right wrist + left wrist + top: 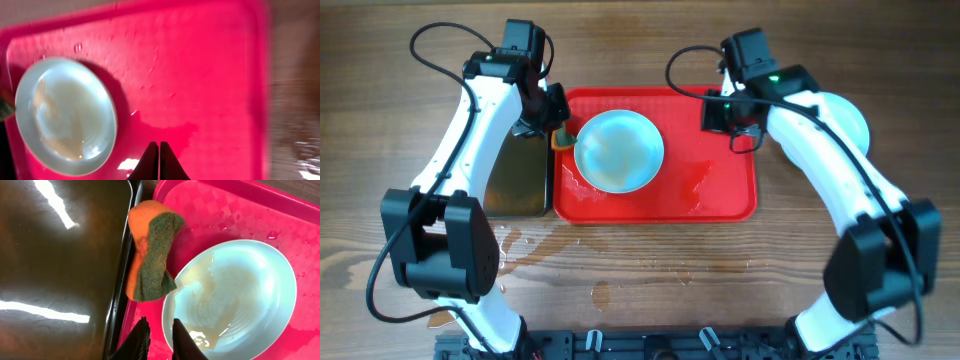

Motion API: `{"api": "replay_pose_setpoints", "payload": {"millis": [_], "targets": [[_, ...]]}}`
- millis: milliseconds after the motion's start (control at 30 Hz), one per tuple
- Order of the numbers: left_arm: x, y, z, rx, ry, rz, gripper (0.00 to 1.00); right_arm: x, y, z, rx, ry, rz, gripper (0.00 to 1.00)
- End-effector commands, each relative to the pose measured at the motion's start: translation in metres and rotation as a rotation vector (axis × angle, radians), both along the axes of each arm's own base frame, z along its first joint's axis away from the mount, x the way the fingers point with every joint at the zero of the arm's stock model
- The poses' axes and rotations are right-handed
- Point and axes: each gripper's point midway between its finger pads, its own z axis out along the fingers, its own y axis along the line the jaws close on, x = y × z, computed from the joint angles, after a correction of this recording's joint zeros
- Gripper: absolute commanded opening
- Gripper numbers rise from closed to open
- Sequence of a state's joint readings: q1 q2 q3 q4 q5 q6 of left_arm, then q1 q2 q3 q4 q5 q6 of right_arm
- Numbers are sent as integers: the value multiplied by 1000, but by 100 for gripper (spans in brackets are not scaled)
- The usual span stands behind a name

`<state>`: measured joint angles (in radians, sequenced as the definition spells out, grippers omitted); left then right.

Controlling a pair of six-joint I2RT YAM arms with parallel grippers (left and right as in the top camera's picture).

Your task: Clean dirty plates on tray and stack at the side

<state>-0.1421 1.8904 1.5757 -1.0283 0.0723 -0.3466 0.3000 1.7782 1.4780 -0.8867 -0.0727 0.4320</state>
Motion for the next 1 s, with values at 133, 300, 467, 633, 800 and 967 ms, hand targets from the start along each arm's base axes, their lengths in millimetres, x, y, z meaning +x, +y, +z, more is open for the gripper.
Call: {"api": "replay_pose_setpoints", "payload": {"millis": [133, 300, 467, 633, 800, 967], "targets": [[5, 0, 7, 5, -30, 3, 4, 7, 19, 1, 72, -23, 49, 23], [16, -1, 1, 0, -69, 2, 15, 4, 55, -52, 168, 100, 143, 41], [26, -5, -32, 5, -63, -3, 27, 2, 67, -83, 153, 149, 164, 49], [22, -9, -72, 59, 16, -23, 26, 3, 68, -99, 150, 171, 157, 53], [21, -2, -77, 153, 15, -25, 25, 3, 68, -102, 149, 175, 156, 54], [21, -4, -81, 153, 9, -29, 20, 4, 68, -102, 150, 171, 157, 54]]}}
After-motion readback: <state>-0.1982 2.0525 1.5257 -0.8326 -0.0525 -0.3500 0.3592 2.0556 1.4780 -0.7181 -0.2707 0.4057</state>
